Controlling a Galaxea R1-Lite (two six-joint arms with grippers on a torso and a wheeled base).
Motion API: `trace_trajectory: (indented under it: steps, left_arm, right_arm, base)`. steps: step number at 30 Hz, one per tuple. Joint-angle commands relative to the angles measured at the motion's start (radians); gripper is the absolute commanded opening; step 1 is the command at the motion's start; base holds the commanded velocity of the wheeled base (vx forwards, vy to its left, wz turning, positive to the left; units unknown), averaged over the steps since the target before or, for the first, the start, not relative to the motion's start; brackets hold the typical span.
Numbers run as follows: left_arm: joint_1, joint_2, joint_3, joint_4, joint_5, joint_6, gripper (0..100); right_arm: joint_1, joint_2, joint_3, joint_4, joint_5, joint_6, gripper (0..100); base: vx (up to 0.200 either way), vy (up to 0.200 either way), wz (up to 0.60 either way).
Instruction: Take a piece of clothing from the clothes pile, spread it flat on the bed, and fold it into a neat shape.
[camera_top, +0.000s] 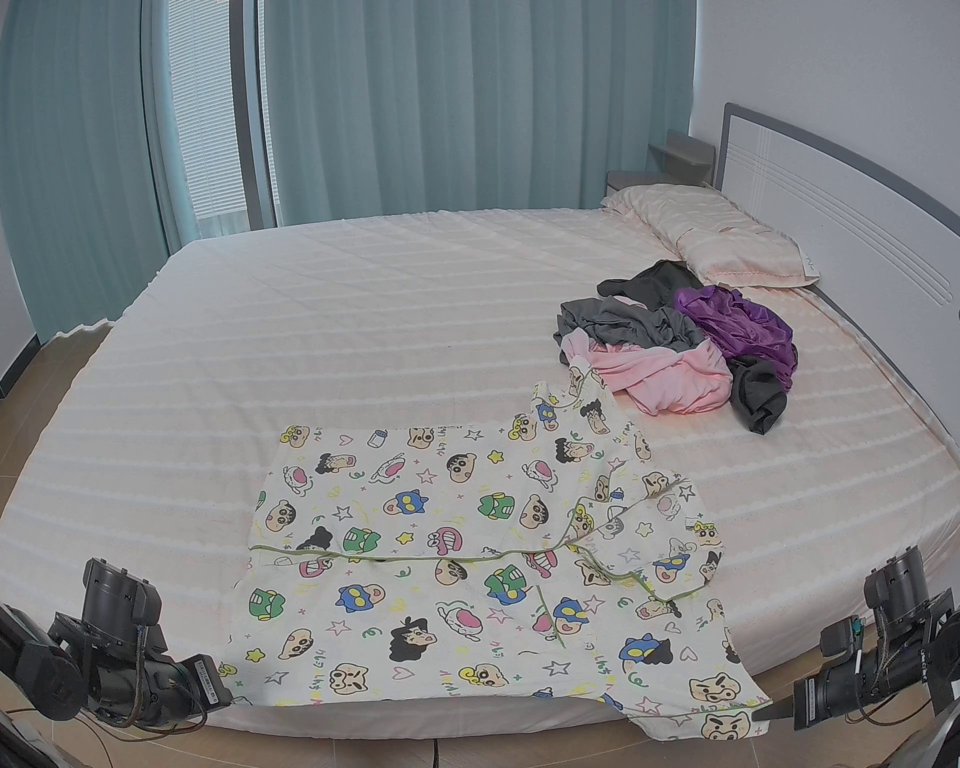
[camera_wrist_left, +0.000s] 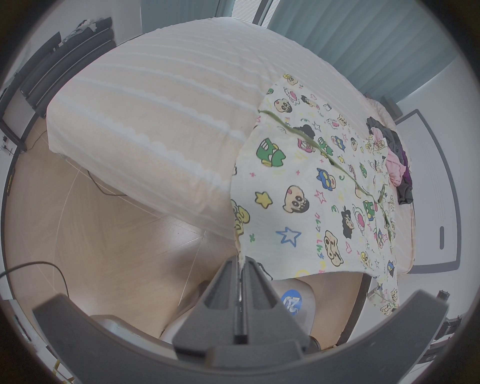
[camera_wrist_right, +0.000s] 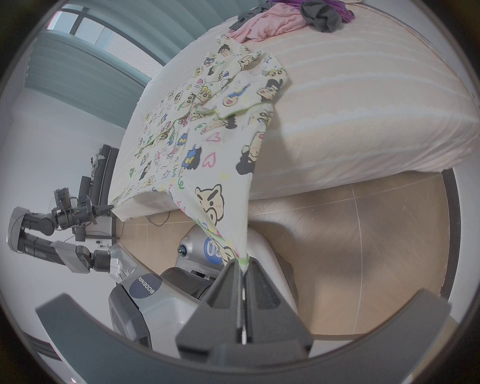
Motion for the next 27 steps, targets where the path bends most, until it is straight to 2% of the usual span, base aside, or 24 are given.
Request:
trace_trajectory:
  steps: [1,12,15,22,27]
  left_arm:
    - [-0.006,0.018,0.012,0.005,-0.002,0.006,0]
    - [-0.005,0.084,-0.045,0.005,-0.005,0.019,0]
    - [0.012,0.084,-0.103,0.031,-0.003,0.015,0]
    - [0.045,0.120,-0.296,0.200,-0.031,0.001,0]
    - [0.075,0.185,-0.405,0.223,-0.049,-0.094,0]
  right_arm:
    - [0.007,-0.005,-0.001,0.005,0.002,-0.024,0]
    - [-0.004,0.026,-0.055,0.004,0.007,-0.029,0]
    - [-0.016,0.029,-0.112,0.007,0.008,-0.023,0]
    - [-0.034,0.095,-0.208,0.004,0.010,-0.006,0]
    - [-0.062,0.147,-0.284,0.005,0.040,0.029,0]
  base:
    - [0.000,0.000,0.00]
    - [0.000,0.000,0.00]
    - [0.000,0.000,0.00]
    - [0.000,0.000,0.00]
    - [0.000,0.000,0.00]
